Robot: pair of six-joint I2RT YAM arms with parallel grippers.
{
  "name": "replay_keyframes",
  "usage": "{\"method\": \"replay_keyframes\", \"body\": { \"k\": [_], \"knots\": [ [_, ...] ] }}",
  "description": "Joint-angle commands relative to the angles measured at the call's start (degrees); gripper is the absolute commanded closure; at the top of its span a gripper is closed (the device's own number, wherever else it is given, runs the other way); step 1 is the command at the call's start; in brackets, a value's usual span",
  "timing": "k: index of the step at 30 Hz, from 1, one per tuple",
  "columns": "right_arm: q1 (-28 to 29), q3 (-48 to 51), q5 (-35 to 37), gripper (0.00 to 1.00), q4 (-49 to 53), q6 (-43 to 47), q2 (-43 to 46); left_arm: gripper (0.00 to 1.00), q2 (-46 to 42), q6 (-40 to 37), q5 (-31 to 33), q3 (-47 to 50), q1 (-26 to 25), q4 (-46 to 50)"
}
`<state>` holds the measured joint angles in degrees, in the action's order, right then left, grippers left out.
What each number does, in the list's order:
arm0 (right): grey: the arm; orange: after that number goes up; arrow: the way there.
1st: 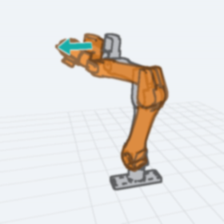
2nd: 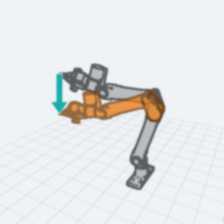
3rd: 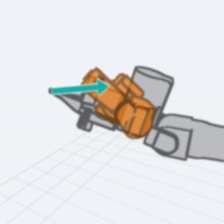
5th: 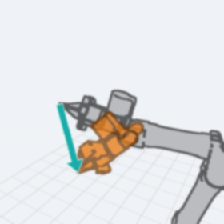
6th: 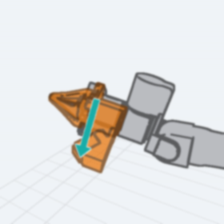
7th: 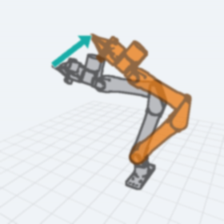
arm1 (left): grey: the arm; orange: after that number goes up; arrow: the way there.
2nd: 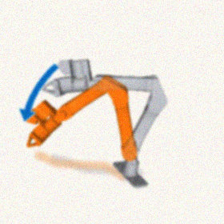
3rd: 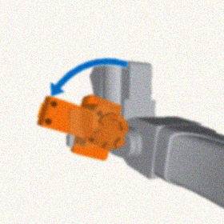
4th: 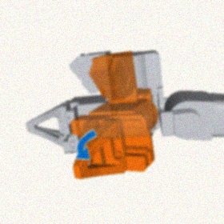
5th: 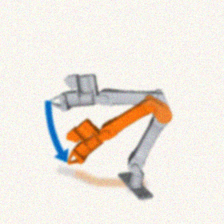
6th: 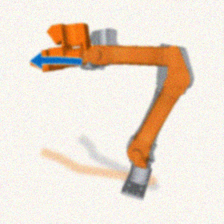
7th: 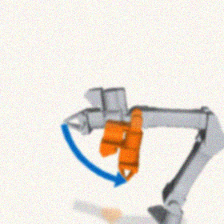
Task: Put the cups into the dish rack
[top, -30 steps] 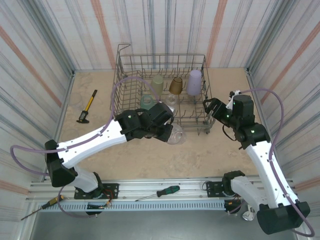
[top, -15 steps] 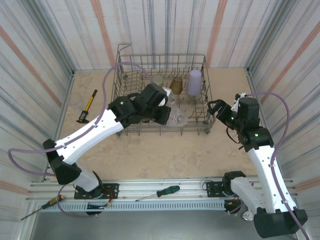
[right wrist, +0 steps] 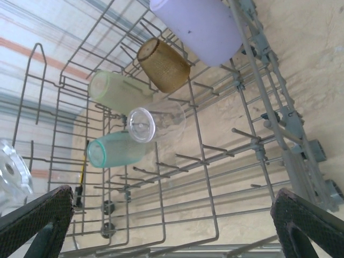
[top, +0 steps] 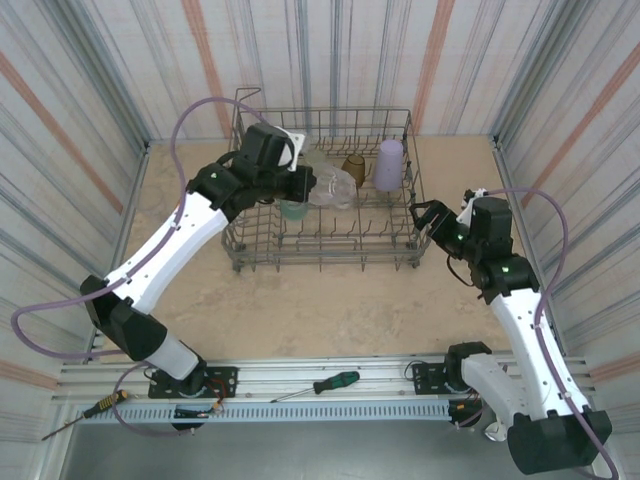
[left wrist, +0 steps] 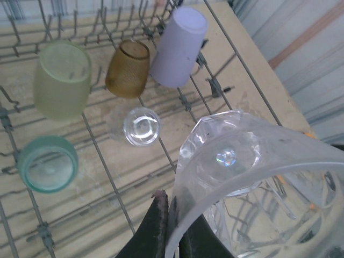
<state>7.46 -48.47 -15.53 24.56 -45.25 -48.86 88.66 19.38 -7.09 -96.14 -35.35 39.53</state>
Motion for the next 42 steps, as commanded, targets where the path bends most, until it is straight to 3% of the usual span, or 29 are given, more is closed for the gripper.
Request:
{"method": "replay_keyframes", "body": {
  "k": [1,10,24,33,42],
  "knots": [
    [0.9,0.4,-1.7,0.01,-5.3,-3.1,-1.2,1.0,-0.9,-1.5,-4.5,1.6,3.3,-4.5],
    [7.6,-0.4,-3.2,0.01,-16.1,-6.3,-7.6,1.0,-4.5,0.6,-11.6,12.3,12.5,-15.2],
    [14.3,-4.9,-14.4,0.01,-36.7,-16.6,-25.7,1.0,-6.4,2.1,-22.0,22.2,16.9,-28.0],
    [19.2,-10.7,-15.9,0.01,-48.0,-25.1,-34.5,1.0,-8.7,1.1,-23.2,27.3,17.4,-36.1],
    [21.7,-10.1,-12.3,0.01,-56.4,-34.4,-38.2,1.0,-10.7,2.9,-17.5,31.8,17.4,-42.4]
  ]
}}
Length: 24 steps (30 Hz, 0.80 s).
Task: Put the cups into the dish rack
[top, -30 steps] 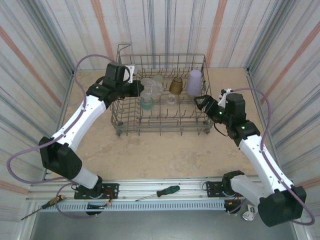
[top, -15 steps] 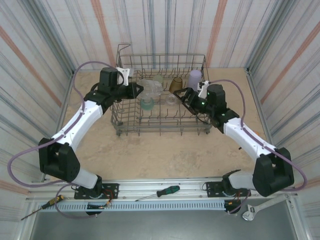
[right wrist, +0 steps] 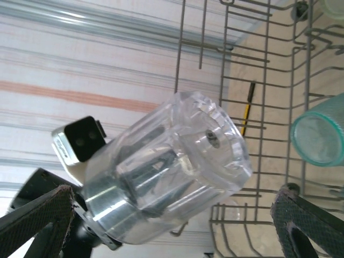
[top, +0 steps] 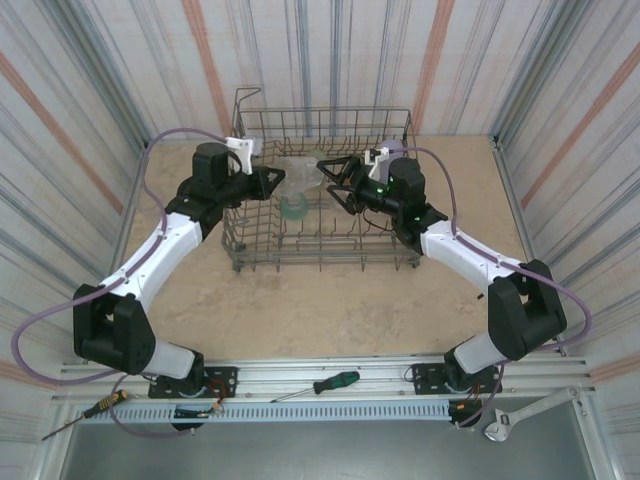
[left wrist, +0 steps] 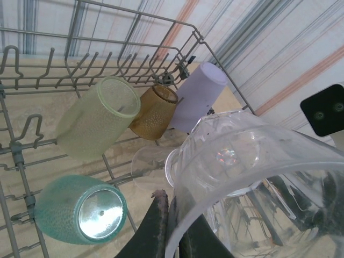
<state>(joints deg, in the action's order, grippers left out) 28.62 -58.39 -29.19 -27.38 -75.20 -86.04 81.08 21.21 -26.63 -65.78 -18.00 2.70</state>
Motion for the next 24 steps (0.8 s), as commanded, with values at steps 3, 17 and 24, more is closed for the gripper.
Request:
{"method": "replay_keyframes", "body": {
  "k": [3,17,24],
  "knots": [
    [0.8,-1.3,1.5,0.01,-5.1,-5.9,-2.1,1.0,-2.6,1.9,2.4,1.4,0.1,-6.0],
    [1.4,-6.3,-1.0,0.01,-8.7,-11.7,-8.8,1.0,-0.9,4.5,-0.7,4.5,-0.7,-13.9],
    [1.6,-8.6,-1.9,0.04,-12.7,-15.9,-12.3,1.0,-0.6,3.9,-1.7,5.5,-1.4,-16.5]
  ]
}}
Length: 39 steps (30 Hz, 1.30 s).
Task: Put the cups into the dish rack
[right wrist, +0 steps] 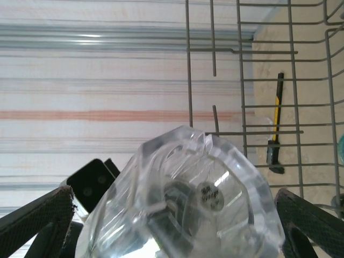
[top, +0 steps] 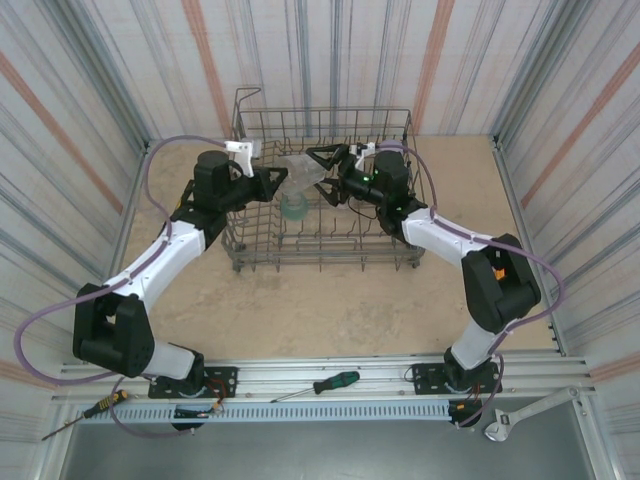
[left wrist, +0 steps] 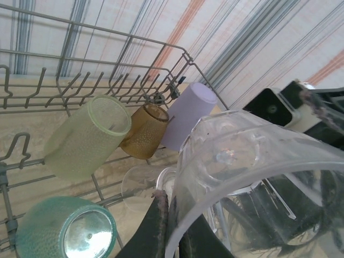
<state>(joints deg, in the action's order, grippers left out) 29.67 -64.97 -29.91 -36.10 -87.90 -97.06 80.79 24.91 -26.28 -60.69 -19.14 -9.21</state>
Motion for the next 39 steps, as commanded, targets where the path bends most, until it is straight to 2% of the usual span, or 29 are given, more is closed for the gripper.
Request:
{"method": "replay_keyframes", "body": {
  "k": [1,4,7,17,22,24,26,28,33,39],
  "knots": [
    [0.6,-2.0,-1.2,0.04,-4.5,-3.8,-1.6,1.0,-0.3,0.2,-2.4,0.6,-0.3,-5.0],
    [0.7,-2.0,-1.1,0.09,-6.6,-5.6,-2.3,1.0,-0.3,0.4,-2.9,1.1,-0.3,-6.5],
    [0.7,-1.8,-0.8,0.19,-8.2,-7.0,-2.8,1.0,-0.1,0.2,-3.4,1.1,-0.3,-6.7],
    [0.9,-1.3,-0.8,0.55,-12.1,-9.2,-3.2,1.0,1.7,-1.1,-5.9,-2.4,0.0,-1.6],
    [0.7,-1.3,-0.5,0.67,-11.9,-9.0,-2.5,0.91,1.3,-1.5,-5.3,-3.8,0.3,1.5],
    [0.6,-1.4,-0.5,0.7,-11.7,-8.9,-2.4,0.9,1.5,-2.6,-2.7,-6.0,0.4,6.5],
    [0.4,-1.8,-0.5,0.75,-11.8,-8.9,-2.5,0.78,1.7,-4.6,-3.0,-8.9,0.7,11.5],
    [0.3,-2.3,-0.5,0.8,-11.7,-8.8,-2.6,0.76,1.4,-5.0,-3.2,-9.5,0.9,12.6],
    [-0.3,-4.5,-0.9,0.85,-8.8,-7.0,-2.6,0.71,-0.6,-4.6,-2.6,-8.6,1.7,12.7],
    [-1.3,-7.1,-1.0,0.86,-3.7,-4.0,-2.7,0.54,-3.8,-6.7,2.9,-9.6,2.0,17.9]
  ]
}}
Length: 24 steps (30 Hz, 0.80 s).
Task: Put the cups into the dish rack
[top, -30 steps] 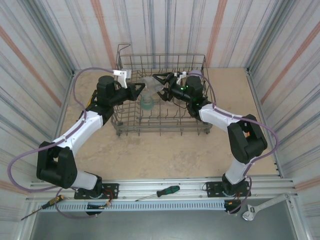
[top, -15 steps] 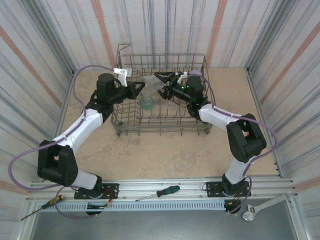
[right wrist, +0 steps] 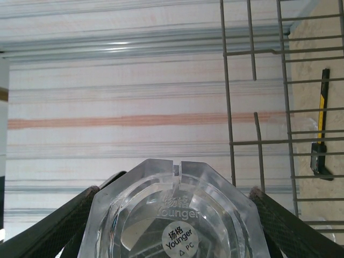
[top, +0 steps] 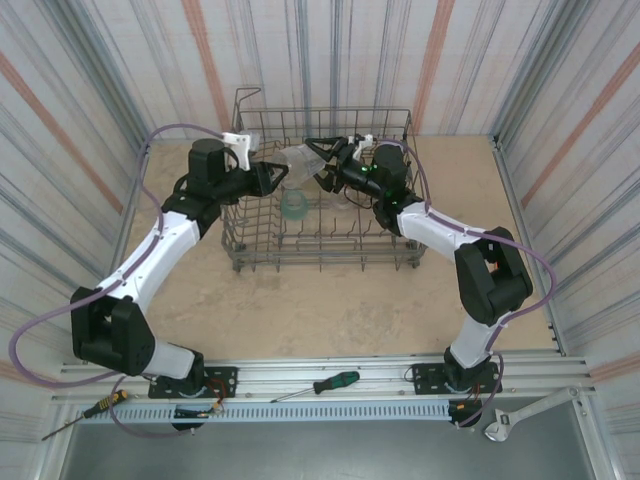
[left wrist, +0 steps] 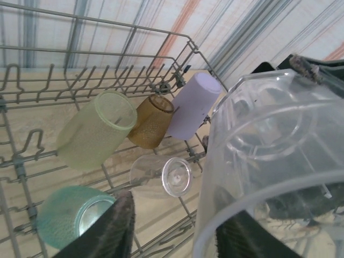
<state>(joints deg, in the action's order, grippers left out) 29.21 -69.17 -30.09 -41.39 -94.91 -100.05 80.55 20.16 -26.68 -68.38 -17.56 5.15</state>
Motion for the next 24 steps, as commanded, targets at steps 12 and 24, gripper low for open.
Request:
{"method": "replay_keyframes", "body": {
  "k": [12,24],
  "knots": [
    [-1.5,-10.8,-2.1,0.9,15.9,13.9,-3.4,0.17,-10.0,-5.2,16.6,-5.4,0.6,13.0],
    [1.0,-20.6,-1.4,0.89,32.2,31.4,-9.2,0.01,-7.9,-3.0,25.2,-10.1,5.9,21.4]
  ]
}}
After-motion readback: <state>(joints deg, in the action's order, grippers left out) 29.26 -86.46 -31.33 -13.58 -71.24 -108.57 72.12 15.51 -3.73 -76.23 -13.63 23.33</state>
